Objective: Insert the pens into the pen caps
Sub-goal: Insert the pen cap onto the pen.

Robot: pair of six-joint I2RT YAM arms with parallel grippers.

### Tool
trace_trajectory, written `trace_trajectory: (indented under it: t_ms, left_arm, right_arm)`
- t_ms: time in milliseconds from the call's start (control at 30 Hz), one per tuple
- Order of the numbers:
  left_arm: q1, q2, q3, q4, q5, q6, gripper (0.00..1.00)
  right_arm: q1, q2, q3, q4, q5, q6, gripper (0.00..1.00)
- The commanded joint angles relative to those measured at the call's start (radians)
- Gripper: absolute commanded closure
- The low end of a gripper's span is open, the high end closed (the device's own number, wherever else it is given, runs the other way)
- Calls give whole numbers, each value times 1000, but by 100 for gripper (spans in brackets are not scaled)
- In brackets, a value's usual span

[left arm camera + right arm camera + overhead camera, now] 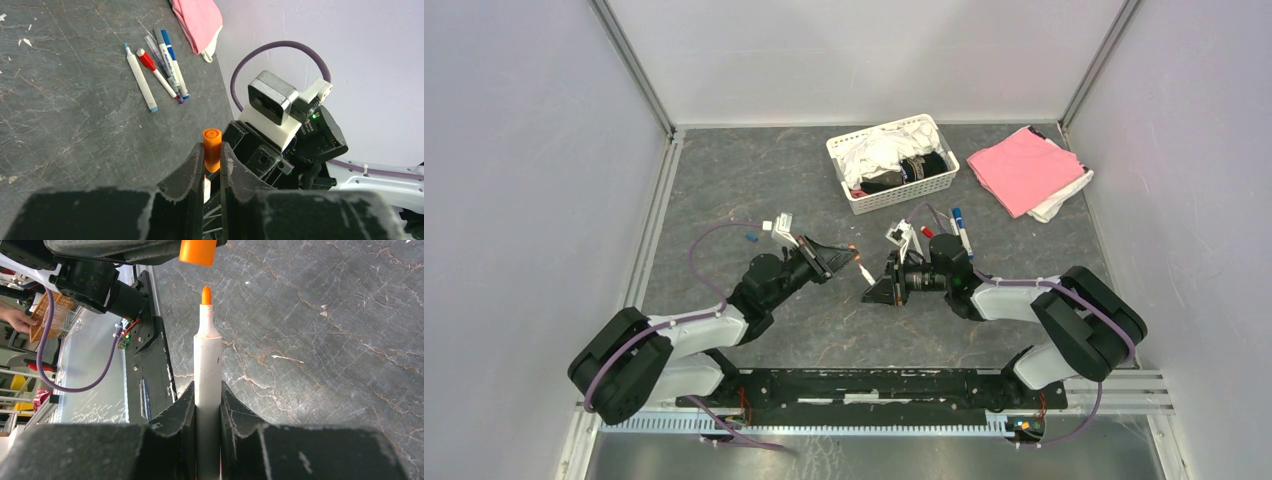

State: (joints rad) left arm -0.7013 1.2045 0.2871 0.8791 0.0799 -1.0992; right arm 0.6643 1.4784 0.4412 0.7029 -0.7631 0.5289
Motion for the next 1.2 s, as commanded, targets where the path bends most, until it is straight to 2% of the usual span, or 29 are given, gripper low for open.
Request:
trace_trajectory:
  t_ms: [0, 567, 933, 1167]
  left_arm:
    - [-11, 4, -10, 50, -17, 18, 98]
    - [-43, 20, -6, 32, -38, 28, 98]
    - [-43, -86, 0, -117, -167, 47, 98]
    - [-43, -90, 6, -127, -149, 53, 98]
  right_arm:
    - [-10, -29, 33, 45, 10, 18, 100]
    - [-21, -30, 31, 76, -9, 42, 100]
    - [-19, -15, 39, 76, -56, 44, 100]
    - [-16, -17, 39, 94, -71, 53, 100]
